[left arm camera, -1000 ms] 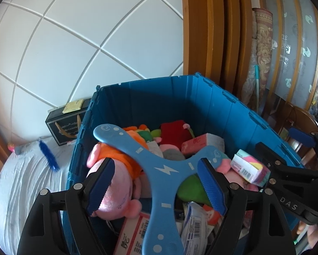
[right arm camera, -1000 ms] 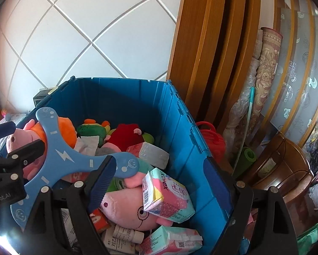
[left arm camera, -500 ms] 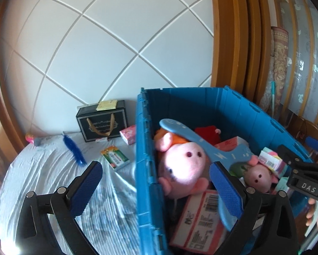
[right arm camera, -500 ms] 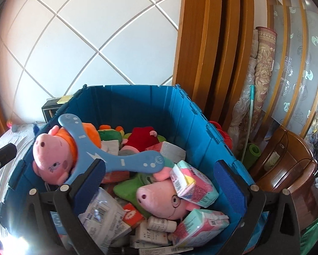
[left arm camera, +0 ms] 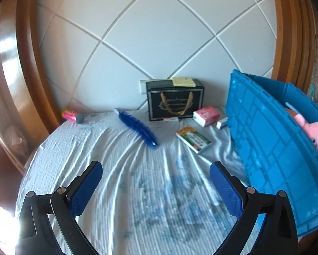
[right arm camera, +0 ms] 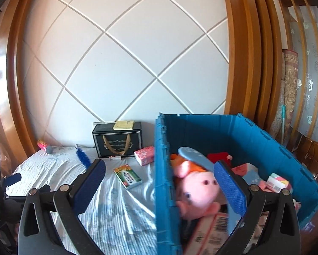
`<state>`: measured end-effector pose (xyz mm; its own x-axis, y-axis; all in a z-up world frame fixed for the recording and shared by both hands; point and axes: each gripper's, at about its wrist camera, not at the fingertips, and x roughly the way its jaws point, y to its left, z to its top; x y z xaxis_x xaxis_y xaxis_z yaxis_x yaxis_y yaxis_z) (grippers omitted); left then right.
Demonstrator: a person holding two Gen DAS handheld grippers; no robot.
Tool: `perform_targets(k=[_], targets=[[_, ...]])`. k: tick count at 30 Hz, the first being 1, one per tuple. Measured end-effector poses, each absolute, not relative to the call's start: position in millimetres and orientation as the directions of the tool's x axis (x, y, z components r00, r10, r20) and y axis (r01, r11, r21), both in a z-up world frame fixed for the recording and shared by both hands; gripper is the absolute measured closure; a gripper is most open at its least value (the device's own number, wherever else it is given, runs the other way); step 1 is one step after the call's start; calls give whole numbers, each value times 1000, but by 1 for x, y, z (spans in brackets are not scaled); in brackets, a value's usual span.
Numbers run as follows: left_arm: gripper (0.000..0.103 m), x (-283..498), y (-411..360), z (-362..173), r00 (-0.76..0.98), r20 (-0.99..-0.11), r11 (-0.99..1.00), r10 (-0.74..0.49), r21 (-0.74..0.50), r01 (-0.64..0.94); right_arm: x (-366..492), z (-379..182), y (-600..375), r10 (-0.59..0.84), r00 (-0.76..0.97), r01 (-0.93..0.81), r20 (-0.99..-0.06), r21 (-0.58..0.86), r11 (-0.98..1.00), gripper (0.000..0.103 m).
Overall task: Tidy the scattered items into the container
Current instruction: 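Move both grippers back over the bed toward the bottle brush and medicine box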
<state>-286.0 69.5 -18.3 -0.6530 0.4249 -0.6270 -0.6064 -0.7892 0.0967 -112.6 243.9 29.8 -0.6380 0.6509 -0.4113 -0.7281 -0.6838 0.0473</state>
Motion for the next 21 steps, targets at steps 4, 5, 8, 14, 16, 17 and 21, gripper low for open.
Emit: perform_targets(k=[4, 5, 8, 14, 16, 17, 21], targets=[[1, -342, 43, -43, -637, -674, -804, 375, 107, -586, -166, 10, 229, 607, -649, -702, -459, 55, -710, 0], [1, -354, 39, -50, -631, -683, -806, 367, 106, -583, -179, 3, 227, 588, -652, -692, -478, 58, -720, 0], [1, -382, 35, -69, -604, -715, -810, 353, 89, -579, -220, -26, 227, 528, -643, -660, -555, 51, -750, 0], [1, -430, 53, -105, -555, -757, -810, 344, 60, -584, -286, -93, 259, 434, -586, -629, -685, 47, -776, 0], [1, -448, 66, -119, -540, -776, -816, 327, 56, -575, -302, -114, 277, 412, -561, -633, -718, 51, -772, 0], [1, -457, 74, -126, -528, -785, -817, 324, 49, -575, -310, -125, 287, 405, -548, -636, -732, 51, -770, 0], [1, -492, 115, -153, -508, -808, -820, 299, 54, -569, -340, -162, 326, 375, -510, -638, -774, 49, -768, 0]])
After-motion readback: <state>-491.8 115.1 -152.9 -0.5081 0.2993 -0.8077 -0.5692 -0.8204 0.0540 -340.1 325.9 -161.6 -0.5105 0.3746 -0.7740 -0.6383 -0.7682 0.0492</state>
